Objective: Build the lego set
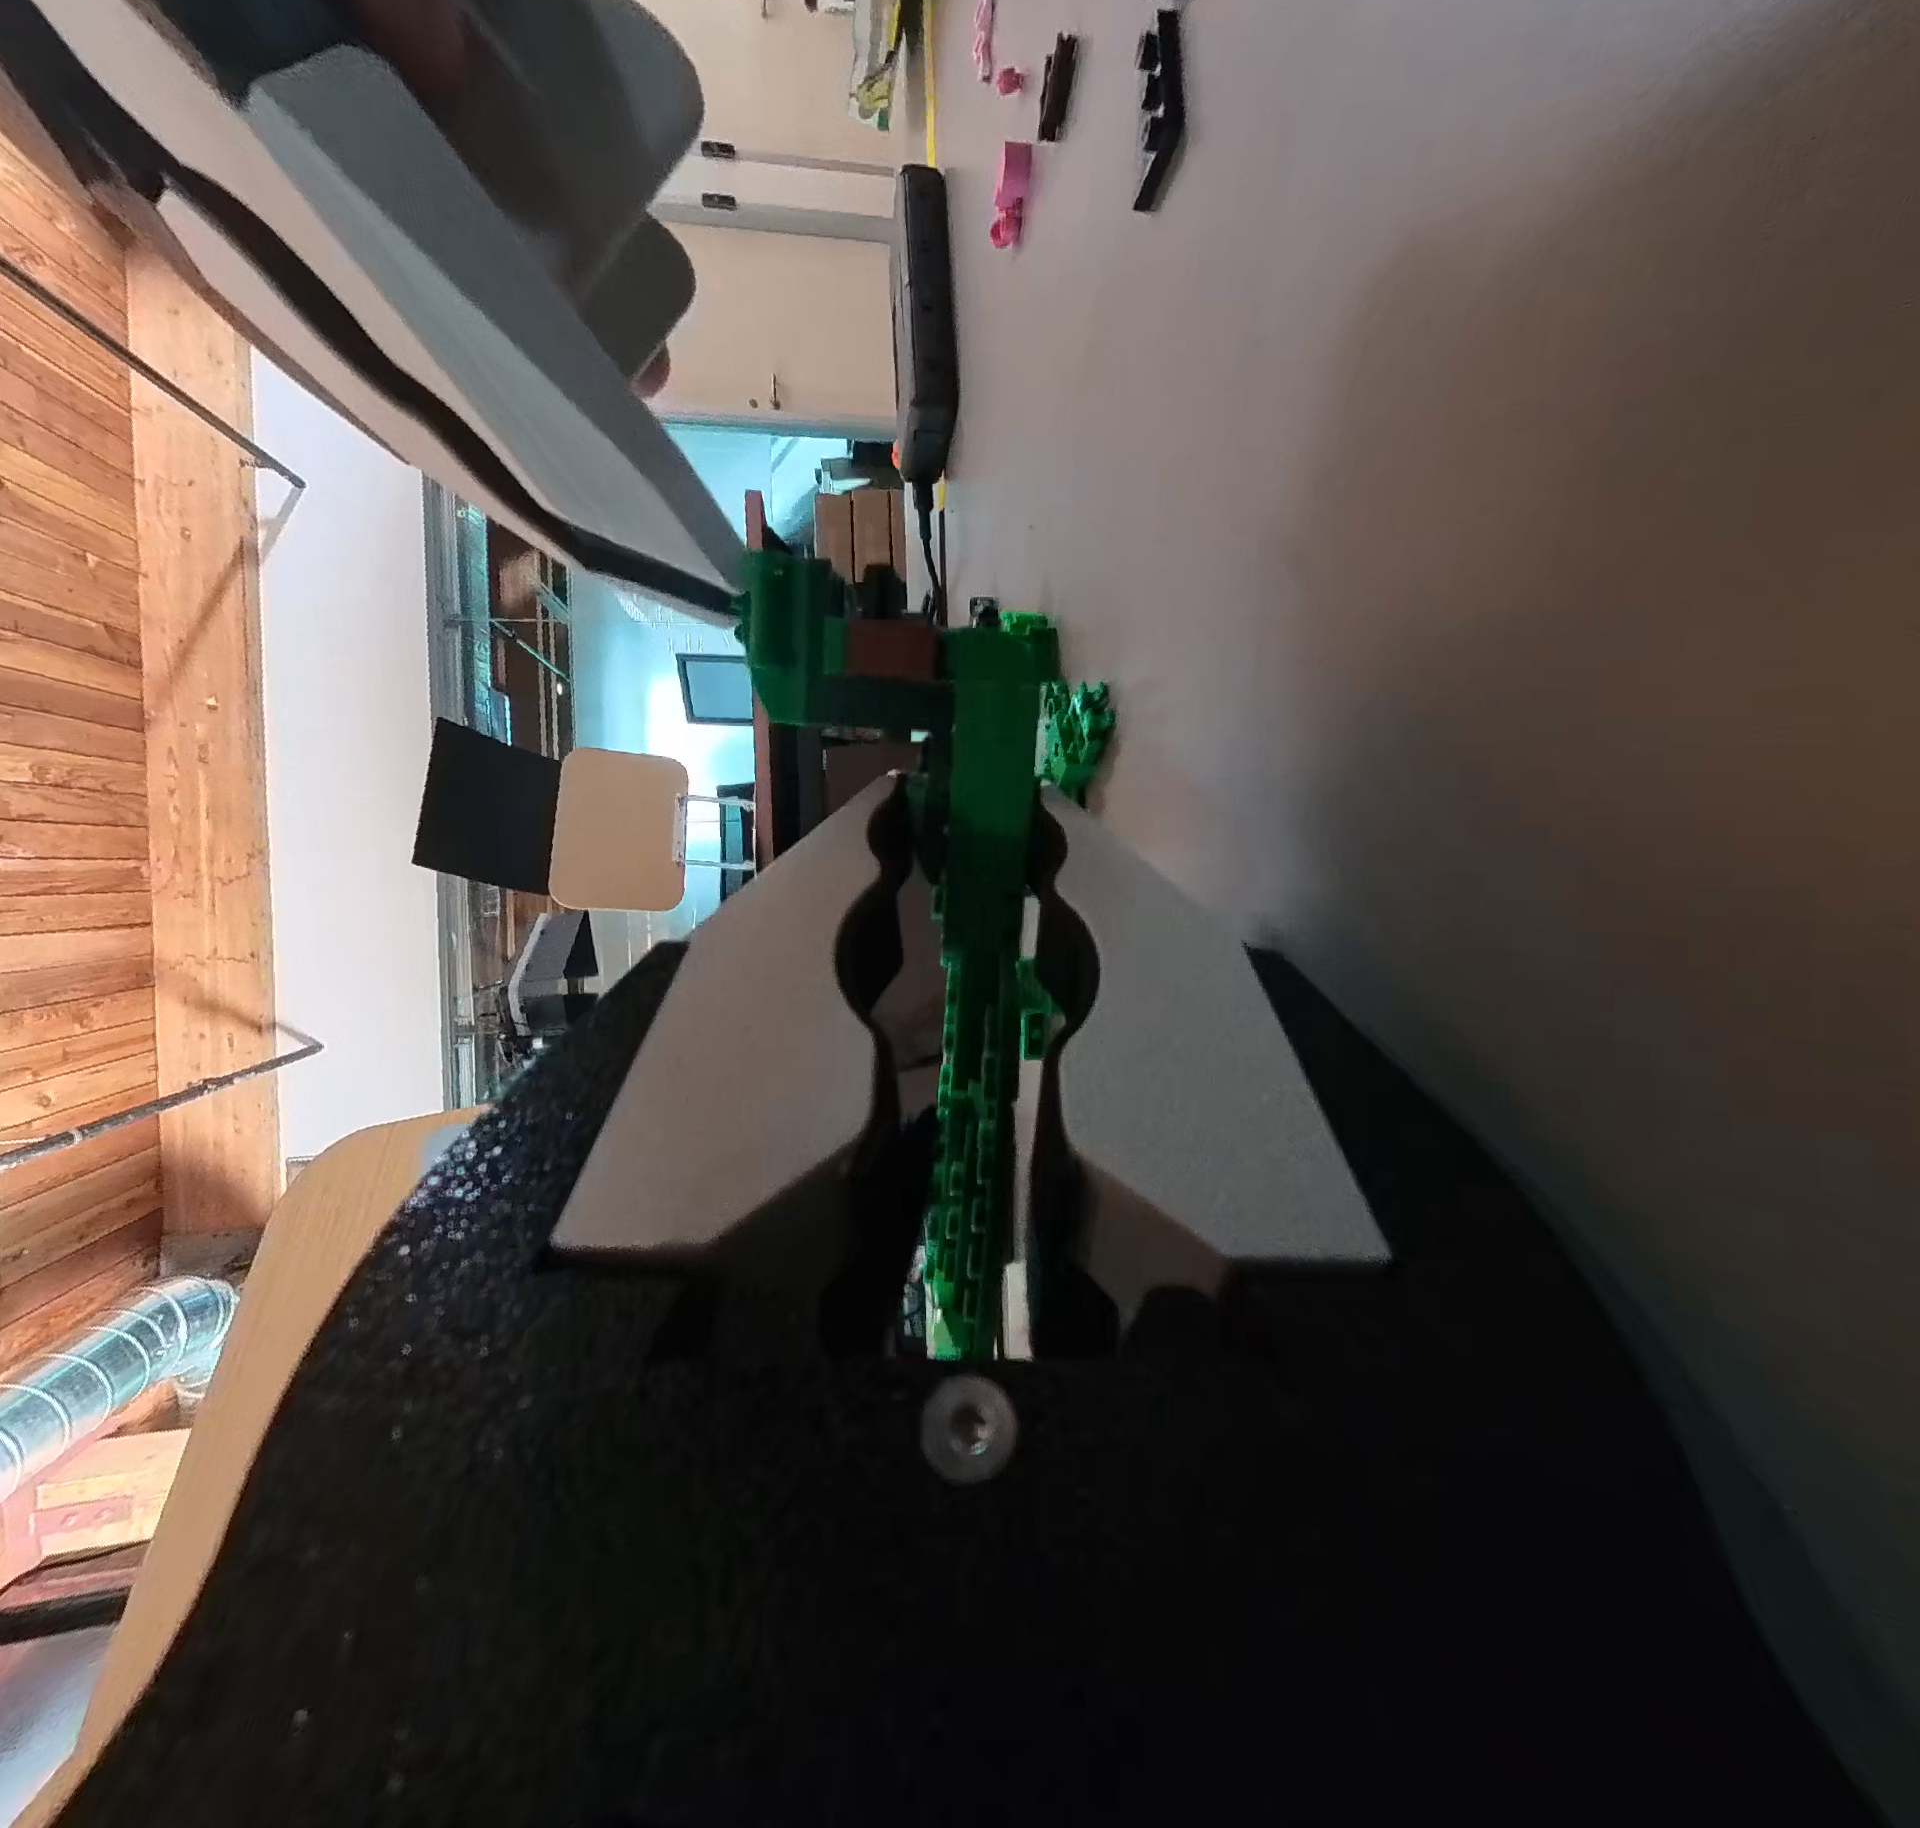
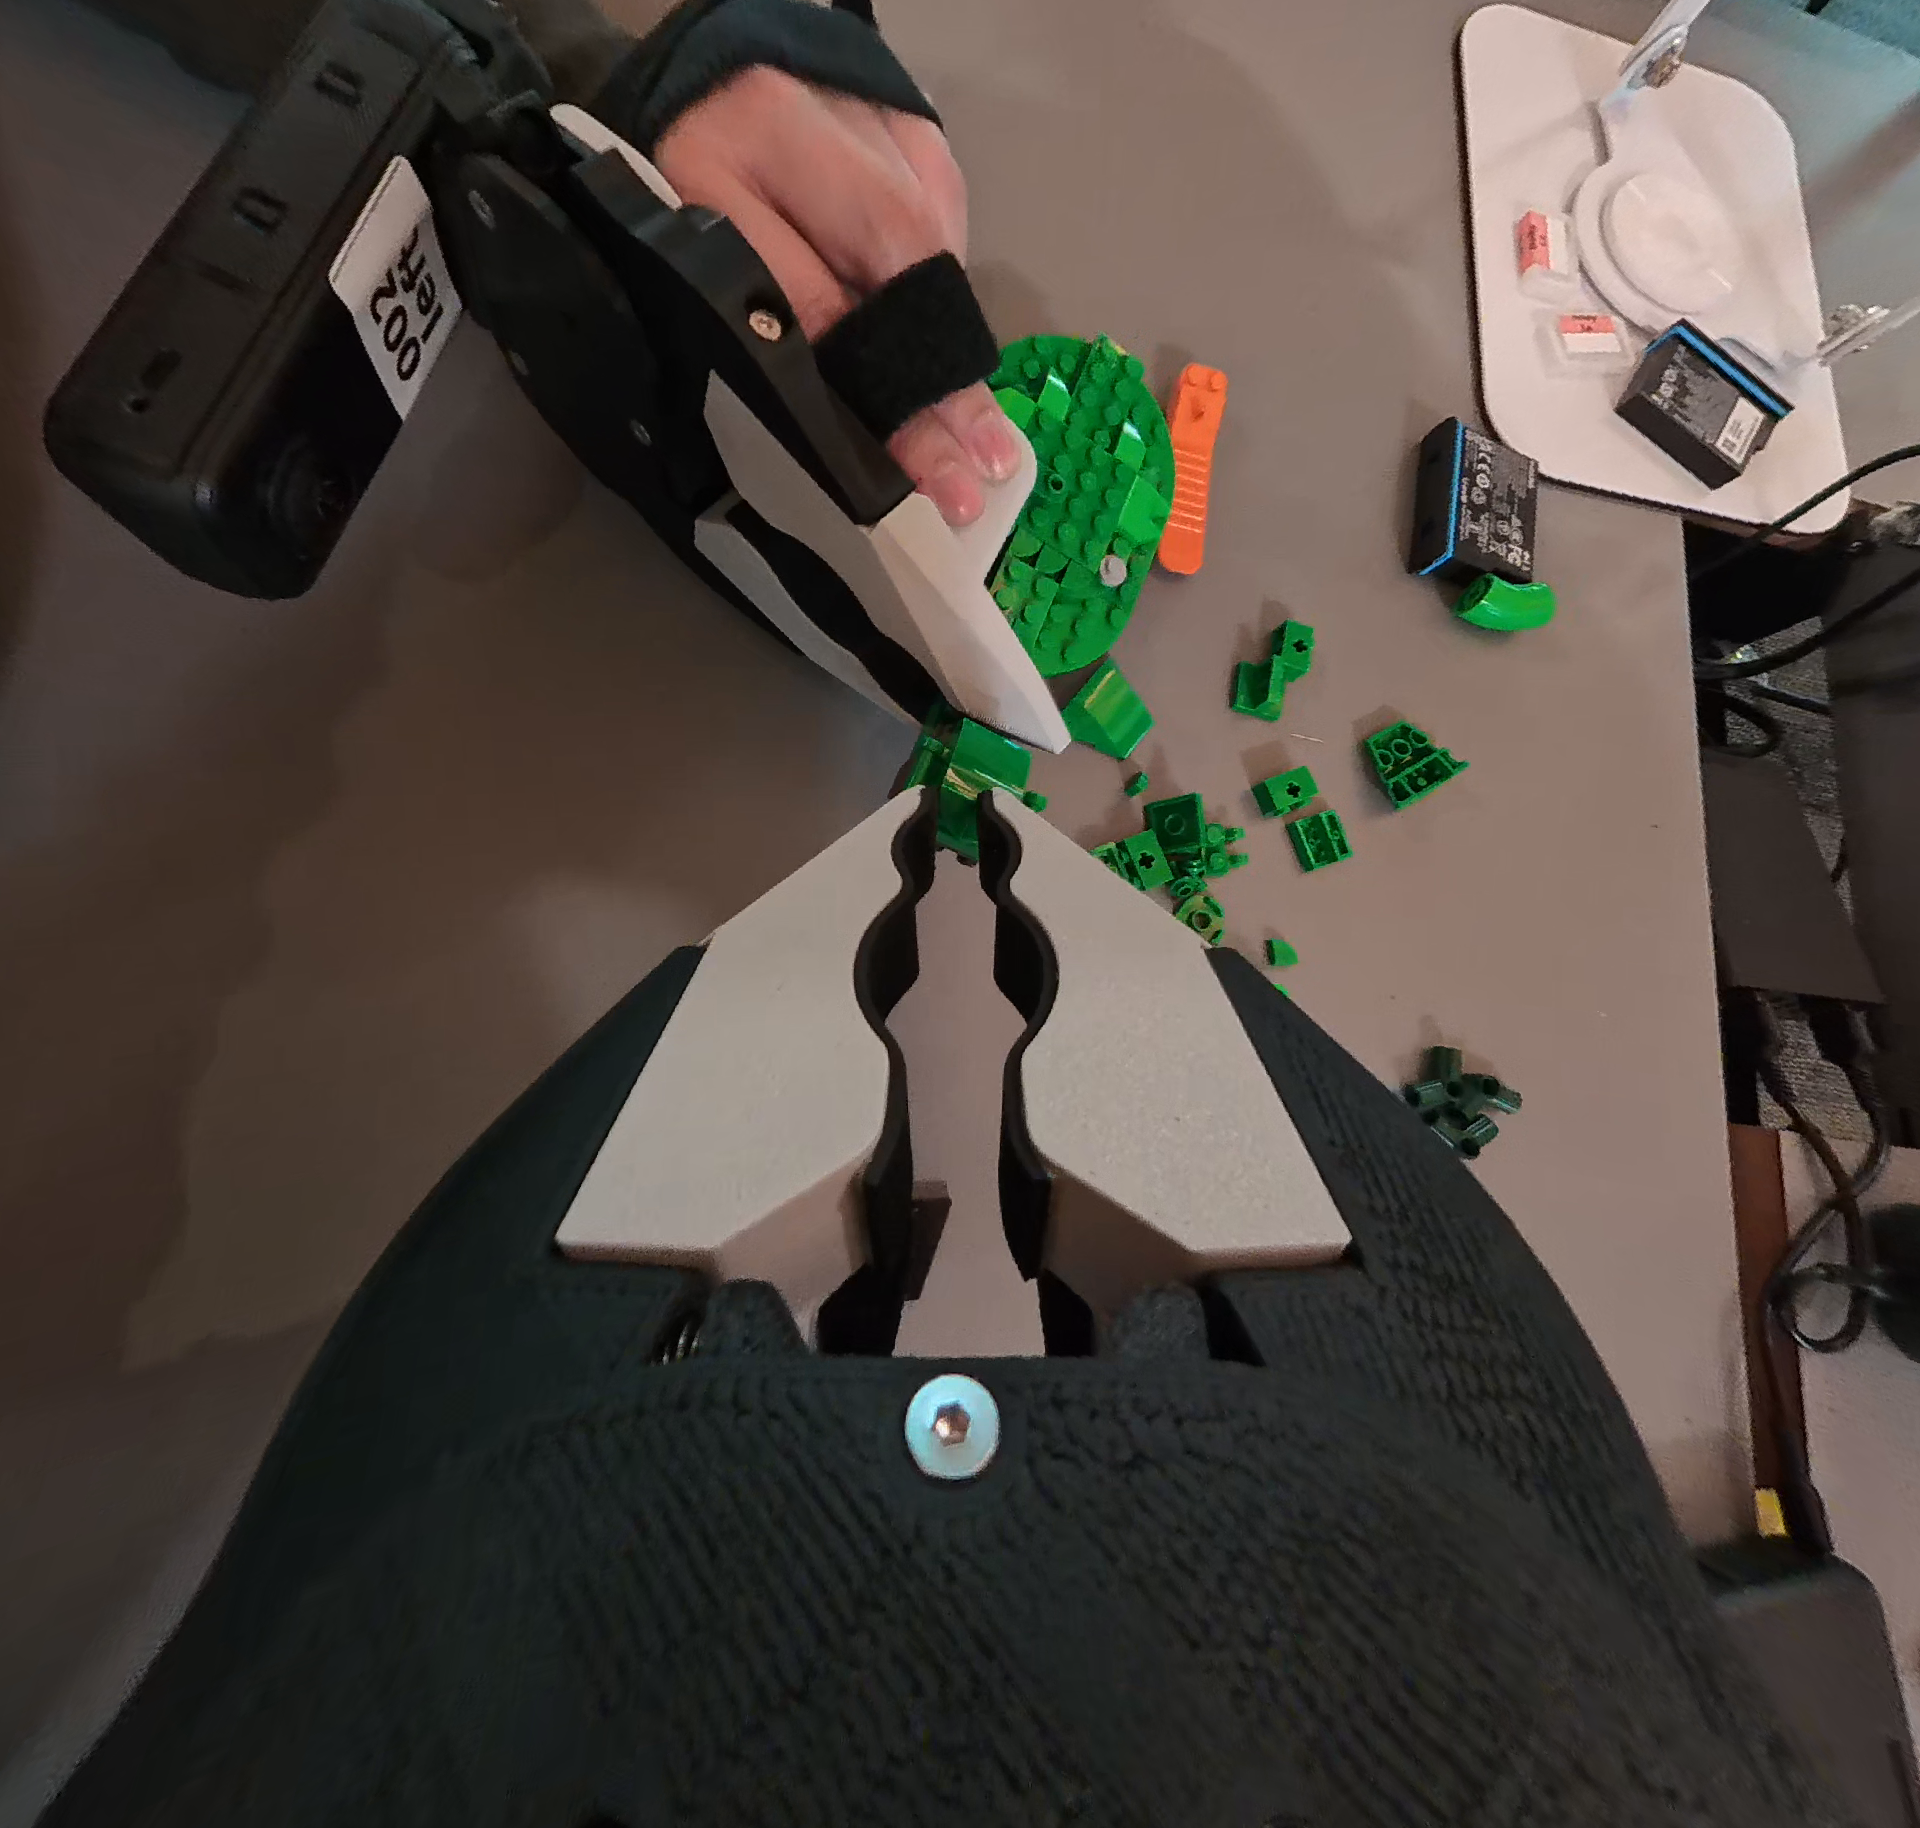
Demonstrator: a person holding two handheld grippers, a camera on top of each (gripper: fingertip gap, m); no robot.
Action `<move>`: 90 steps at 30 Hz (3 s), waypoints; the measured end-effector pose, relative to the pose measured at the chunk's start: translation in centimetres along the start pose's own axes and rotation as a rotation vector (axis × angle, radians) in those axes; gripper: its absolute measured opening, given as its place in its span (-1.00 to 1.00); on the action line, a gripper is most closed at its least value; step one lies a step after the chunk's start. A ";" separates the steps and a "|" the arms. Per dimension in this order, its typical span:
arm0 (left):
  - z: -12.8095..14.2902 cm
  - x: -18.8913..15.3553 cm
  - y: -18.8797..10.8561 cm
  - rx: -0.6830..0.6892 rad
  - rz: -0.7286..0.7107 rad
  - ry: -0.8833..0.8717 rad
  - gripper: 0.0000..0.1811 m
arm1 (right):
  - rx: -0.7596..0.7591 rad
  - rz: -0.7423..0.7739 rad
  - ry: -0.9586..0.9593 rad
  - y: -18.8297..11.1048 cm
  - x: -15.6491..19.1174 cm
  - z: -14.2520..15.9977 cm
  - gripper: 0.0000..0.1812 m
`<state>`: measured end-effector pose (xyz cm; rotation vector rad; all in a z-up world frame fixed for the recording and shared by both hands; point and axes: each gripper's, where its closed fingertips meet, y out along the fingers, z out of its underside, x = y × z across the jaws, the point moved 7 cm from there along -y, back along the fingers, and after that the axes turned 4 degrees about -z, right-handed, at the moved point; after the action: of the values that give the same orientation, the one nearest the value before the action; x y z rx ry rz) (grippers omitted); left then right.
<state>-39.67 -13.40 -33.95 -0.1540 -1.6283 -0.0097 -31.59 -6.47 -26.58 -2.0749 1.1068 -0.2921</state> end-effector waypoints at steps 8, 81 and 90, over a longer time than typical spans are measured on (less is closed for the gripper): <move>-0.3 0.0 -0.2 -0.028 0.002 -0.009 -0.80 | -0.001 -0.019 0.011 -0.2 0.2 -0.1 -0.92; 1.1 0.7 -0.1 0.003 0.026 -0.216 -0.80 | 0.184 0.642 -0.639 1.7 1.7 0.0 -0.72; 0.6 0.5 -0.2 -0.023 0.031 -0.180 -0.80 | 0.246 0.560 -0.744 2.5 2.6 0.3 -0.73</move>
<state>-40.32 -13.47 -33.43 -0.2025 -1.8059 0.0100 -31.42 -9.22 -28.92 -1.3791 1.0454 0.5515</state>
